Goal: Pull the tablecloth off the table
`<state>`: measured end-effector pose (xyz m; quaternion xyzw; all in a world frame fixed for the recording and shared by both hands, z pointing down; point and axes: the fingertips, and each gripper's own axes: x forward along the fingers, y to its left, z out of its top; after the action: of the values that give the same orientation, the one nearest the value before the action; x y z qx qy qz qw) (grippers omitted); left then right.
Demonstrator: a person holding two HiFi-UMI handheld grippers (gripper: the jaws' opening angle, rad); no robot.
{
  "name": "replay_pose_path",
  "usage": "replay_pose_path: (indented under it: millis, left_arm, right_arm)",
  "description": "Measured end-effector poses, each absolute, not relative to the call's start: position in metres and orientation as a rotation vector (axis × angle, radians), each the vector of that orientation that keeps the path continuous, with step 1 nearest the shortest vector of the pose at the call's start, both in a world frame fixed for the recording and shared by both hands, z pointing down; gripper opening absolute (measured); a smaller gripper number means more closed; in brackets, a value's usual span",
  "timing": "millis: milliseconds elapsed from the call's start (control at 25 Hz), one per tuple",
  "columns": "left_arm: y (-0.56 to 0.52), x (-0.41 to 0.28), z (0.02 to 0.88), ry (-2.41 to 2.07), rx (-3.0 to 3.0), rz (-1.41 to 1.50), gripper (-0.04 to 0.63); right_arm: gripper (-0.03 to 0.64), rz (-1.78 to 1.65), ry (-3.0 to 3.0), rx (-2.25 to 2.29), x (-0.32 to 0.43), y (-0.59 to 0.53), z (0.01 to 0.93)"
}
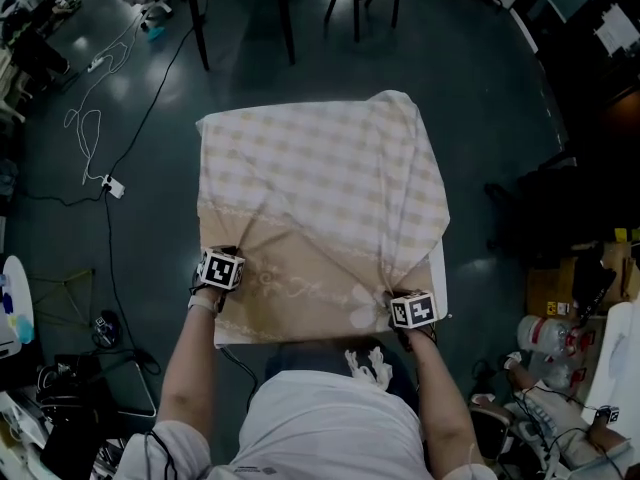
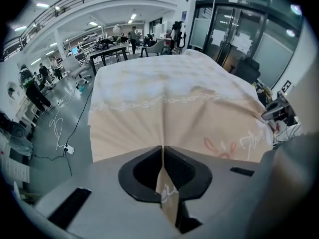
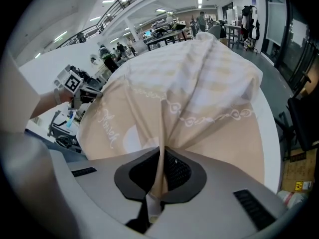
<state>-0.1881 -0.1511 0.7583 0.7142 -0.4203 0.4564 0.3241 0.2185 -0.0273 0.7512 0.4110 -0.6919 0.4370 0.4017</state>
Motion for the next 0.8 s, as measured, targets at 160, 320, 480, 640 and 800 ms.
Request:
replay_pose_path:
  millis: [160,320,480,640,800]
  left_arm:
    - [-0.110,-0.169,0.761,-0.980,1.846,1.222,0.014]
    - [-0.075,-0.159,0.760,-0.844,1.836,1.182,0.014]
    - [-0.038,-0.143,0.758,-0.721,1.808,1.064,0.012]
    - [0.005,-0.114,0.757,-0.577,1.814,1.012,0.012]
    - [0.036,-0.099,0.757,-0.503,1.788,0.981,0.012]
  right_arm:
    - [0.029,1.073,-1.760,1.011,0.232,-0.013,0.752]
    - [0.029,1.072,-1.761,0.998,0.229,-0.015,0.750]
    - [0.029,1.059,-1.753,0.967,0.229,-0.017,0.749]
    - [0.028,1.027,-1.751,0.960,0.229,-0.018,0.749]
    - [0.028,1.002,-1.751,0.952,0.226,-0.017,0.749]
